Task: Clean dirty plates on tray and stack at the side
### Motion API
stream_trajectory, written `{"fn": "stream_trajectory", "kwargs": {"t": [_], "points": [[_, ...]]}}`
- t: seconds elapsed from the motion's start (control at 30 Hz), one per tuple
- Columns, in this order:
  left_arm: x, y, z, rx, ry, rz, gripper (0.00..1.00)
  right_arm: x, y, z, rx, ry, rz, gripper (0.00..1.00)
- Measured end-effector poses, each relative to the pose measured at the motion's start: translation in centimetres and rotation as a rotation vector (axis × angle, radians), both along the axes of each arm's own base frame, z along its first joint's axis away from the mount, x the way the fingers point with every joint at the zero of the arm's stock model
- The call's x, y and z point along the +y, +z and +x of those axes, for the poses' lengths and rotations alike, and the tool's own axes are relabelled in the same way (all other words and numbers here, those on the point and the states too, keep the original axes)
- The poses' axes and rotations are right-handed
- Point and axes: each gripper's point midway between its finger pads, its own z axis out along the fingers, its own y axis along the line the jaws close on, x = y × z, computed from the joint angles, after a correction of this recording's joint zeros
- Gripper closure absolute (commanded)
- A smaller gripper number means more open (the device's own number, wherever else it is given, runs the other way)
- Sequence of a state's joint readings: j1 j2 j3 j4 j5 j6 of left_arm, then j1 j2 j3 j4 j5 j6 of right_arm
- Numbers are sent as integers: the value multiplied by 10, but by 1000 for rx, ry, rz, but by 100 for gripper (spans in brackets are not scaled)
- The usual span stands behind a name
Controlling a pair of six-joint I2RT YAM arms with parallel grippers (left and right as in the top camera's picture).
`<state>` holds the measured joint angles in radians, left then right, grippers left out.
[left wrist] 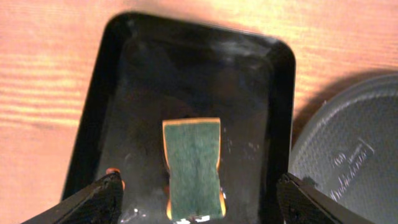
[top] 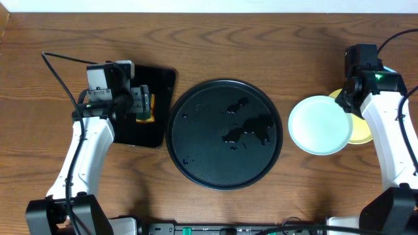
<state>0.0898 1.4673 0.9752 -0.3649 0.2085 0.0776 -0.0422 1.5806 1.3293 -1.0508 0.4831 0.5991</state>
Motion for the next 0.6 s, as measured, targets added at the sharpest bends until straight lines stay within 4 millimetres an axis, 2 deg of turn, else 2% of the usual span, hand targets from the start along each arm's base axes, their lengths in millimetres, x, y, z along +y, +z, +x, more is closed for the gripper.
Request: {"fn": "stream_trajectory", "kwargs": {"t": [0.1,0.27,0.43,0.53,0.6], "points": [[-1,-7,-8,49,20,-22,20,10,-4,3,-1,29,60,95],[-9,-16,-22,123,55,-95,19,35,-13,7,9,127,193,94],[-13,-20,-32,174,82,-136,19,55,-17,10,27,241,288,83],[-14,-21,-34,185,87,-146,19,56,-17,9,38,263,285,64],[-15,-22,-35,191,90,-153,19,51,-16,11,33,259,257,63]]}}
